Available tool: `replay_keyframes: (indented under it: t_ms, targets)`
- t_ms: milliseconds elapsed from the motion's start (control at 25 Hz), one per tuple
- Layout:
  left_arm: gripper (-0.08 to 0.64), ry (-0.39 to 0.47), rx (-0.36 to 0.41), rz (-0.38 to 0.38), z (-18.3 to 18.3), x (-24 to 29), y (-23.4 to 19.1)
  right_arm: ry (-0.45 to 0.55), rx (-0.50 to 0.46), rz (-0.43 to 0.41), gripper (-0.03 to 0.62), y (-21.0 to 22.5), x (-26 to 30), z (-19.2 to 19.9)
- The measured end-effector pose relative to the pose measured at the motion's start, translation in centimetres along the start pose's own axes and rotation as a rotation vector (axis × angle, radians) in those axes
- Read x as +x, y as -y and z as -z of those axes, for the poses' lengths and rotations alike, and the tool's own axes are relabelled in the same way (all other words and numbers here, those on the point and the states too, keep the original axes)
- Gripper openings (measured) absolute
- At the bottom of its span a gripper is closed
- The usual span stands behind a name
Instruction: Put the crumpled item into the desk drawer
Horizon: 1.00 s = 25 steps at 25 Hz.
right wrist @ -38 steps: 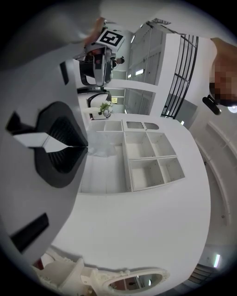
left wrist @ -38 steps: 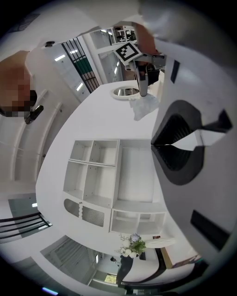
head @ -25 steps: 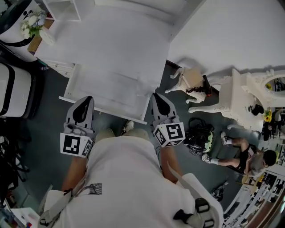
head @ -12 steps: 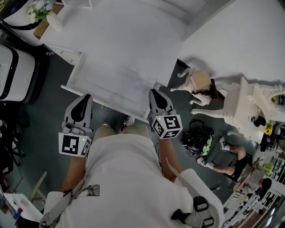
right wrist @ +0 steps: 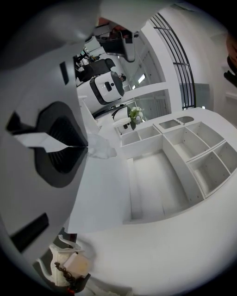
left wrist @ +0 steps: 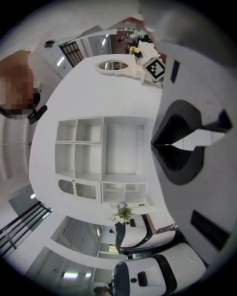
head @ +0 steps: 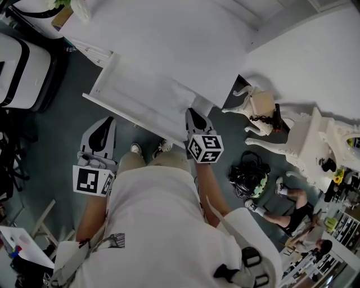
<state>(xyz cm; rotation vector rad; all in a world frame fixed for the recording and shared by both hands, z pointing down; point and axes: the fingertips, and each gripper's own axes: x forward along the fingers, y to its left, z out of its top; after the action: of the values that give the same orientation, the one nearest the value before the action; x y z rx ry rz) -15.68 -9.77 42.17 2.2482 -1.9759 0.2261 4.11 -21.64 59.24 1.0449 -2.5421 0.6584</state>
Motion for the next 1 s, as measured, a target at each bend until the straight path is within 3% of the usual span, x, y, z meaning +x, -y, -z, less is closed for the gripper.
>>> replay_keyframes:
  t_ms: [400, 1000]
  targets:
    - [0.017, -0.041, 0.011, -0.049, 0.8, -0.2, -0.3, -0.090, 0.060, 0.004, 0.017, 2.2, 3.1, 4.4]
    - [0.015, -0.117, -0.006, -0.136, 3.0, -1.4, -1.0, -0.220, 0.065, 0.009, 0.017, 4.4, 8.4, 9.7]
